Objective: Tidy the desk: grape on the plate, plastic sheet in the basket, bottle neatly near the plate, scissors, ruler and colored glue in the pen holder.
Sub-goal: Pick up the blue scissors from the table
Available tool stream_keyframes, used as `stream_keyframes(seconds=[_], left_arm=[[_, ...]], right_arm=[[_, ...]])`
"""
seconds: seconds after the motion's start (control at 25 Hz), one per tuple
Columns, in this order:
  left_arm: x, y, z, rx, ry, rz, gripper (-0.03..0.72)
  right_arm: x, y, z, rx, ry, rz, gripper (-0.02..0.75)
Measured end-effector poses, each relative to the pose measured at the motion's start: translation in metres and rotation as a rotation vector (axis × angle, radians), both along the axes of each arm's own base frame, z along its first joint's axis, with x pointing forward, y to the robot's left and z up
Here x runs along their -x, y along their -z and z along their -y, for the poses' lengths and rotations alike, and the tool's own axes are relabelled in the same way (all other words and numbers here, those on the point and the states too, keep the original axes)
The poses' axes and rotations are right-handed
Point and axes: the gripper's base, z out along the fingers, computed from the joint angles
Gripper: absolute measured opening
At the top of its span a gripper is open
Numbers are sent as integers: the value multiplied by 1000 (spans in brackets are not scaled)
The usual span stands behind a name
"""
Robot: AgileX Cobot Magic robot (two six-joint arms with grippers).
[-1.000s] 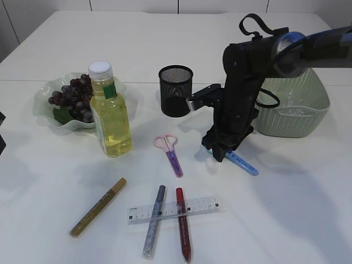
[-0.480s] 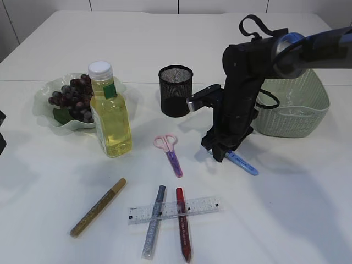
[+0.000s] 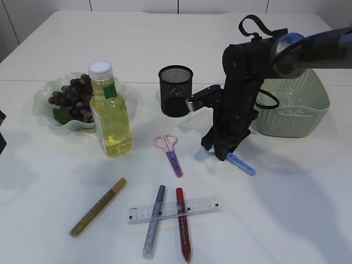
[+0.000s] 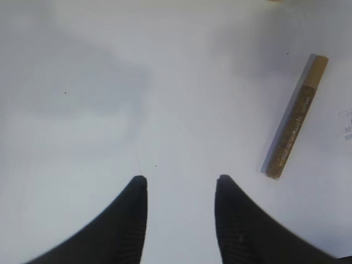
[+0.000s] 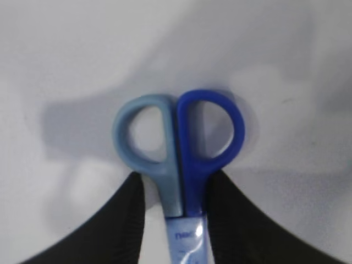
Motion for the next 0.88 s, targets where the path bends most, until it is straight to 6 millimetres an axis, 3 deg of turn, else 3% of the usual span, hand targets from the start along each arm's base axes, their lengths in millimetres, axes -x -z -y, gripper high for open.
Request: stream_keyframes(seconds=[0.16, 0.52, 0.68, 0.88], left_arm=[[0, 0, 0, 0, 0, 0, 298], [0, 0, 0, 0, 0, 4, 296], [0, 0, 0, 0, 0, 4, 291], [0, 0, 0, 0, -1, 5, 289]], right_arm=[[0, 0, 0, 1, 0, -4, 200], [0, -2, -2, -20, 11, -18, 191], [-3, -13, -9, -84, 37, -25, 190], [-9, -42, -15, -146, 40, 7, 188]])
